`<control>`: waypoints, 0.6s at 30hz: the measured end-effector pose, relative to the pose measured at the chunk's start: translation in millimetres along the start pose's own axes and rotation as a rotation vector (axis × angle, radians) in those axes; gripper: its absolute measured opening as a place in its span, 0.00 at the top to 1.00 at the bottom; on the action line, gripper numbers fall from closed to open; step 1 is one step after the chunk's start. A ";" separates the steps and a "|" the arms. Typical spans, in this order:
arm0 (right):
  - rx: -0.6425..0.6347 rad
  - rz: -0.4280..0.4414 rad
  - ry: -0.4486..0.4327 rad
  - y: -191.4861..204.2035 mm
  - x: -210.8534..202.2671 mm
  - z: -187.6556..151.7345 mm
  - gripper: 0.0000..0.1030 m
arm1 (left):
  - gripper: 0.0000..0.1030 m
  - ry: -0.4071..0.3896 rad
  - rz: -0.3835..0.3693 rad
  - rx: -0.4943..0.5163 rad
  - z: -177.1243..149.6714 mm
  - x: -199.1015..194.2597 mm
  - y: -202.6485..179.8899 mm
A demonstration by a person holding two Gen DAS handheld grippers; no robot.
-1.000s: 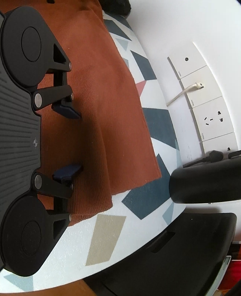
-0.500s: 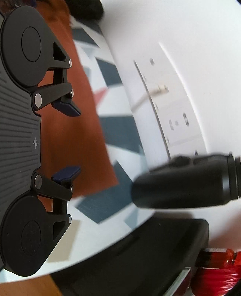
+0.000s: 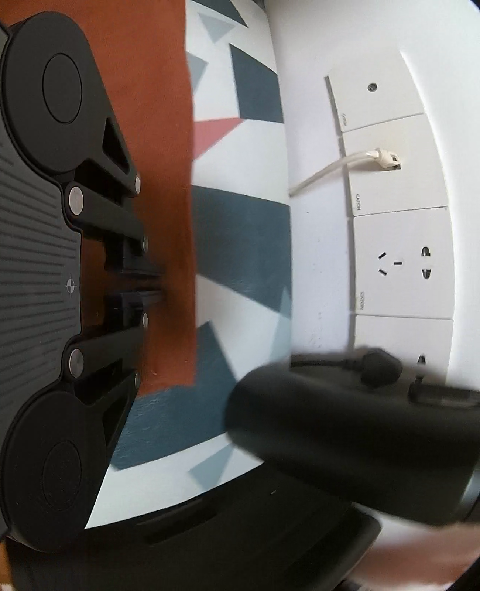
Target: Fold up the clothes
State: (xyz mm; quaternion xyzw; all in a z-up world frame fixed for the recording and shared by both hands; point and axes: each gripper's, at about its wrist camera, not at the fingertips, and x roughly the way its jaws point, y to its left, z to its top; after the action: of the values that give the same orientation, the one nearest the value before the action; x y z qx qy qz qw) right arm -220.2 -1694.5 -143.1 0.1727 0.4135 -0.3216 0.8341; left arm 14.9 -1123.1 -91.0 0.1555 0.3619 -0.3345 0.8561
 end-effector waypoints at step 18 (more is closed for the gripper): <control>0.113 0.006 -0.170 10.9 -35.0 -3.3 0.23 | 0.00 -0.017 -0.004 -0.068 12.5 -10.1 35.1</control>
State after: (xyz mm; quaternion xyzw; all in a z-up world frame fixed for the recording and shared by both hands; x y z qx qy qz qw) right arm -230.5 -1670.9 -116.9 0.1928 0.3219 -0.3556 0.8560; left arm 40.2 -1099.3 -74.2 0.1229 0.3661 -0.3250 0.8633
